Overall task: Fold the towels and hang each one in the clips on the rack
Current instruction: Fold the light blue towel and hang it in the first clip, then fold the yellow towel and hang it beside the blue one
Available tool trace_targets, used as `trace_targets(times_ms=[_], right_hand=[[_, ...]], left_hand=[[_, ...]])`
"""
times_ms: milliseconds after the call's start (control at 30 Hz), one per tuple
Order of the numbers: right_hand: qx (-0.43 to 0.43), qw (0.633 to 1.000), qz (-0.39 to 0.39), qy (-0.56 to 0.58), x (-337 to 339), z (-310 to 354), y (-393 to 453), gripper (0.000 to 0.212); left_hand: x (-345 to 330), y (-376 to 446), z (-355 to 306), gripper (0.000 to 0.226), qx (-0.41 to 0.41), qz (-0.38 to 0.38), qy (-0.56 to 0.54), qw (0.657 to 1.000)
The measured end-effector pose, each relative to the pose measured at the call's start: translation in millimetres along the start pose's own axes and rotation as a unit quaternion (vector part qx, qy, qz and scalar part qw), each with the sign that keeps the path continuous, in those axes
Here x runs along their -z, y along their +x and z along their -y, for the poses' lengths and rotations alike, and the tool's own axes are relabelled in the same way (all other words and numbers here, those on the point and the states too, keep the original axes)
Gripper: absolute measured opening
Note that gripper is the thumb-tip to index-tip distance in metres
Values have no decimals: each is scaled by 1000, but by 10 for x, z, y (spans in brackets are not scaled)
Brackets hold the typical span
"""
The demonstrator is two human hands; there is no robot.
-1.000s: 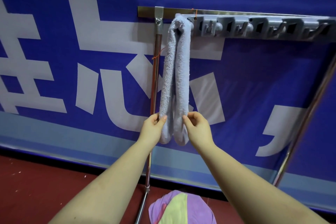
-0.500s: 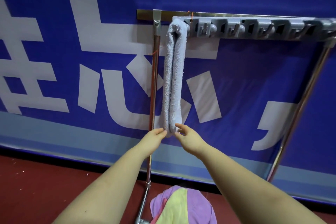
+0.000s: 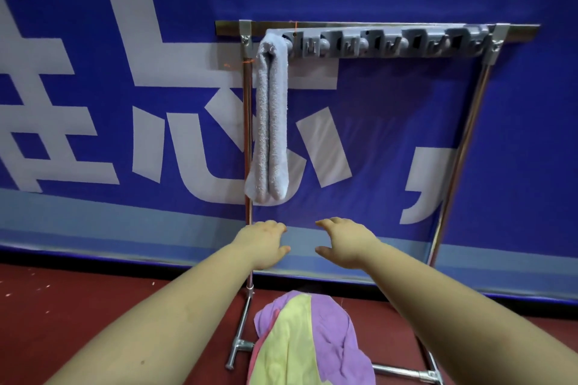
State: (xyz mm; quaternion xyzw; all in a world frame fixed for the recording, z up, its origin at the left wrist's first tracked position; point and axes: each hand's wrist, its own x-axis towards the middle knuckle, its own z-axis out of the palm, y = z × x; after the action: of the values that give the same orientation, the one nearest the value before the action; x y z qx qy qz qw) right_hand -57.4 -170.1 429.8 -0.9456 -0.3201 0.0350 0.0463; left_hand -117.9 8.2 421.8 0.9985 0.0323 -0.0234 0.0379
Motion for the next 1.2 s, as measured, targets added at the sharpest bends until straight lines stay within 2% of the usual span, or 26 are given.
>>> trace_targets(times_ms=[333,533,667,967,1200], right_hand=[[-17,997,67,32,-1012,-258,-607,64],[-18,994,99,36,-1632,-447,-630,62],[-22,989,147,23,-2011,-671,-590,60],[-61,979,194,0,-2672,-1092,-34,52],[-44,972,230,-2,-3499,-1098,436,53]], left_hand=[[-1019,-285,-296,54,-9,70,17,997],[-1628,-163,-286,50,-20,106,30,994],[-1976,38,-142,51,-1,134,31,990],[-2712,755,-87,49,-20,176,32,984],[-3494,1098,99,49,-24,239,63,969]])
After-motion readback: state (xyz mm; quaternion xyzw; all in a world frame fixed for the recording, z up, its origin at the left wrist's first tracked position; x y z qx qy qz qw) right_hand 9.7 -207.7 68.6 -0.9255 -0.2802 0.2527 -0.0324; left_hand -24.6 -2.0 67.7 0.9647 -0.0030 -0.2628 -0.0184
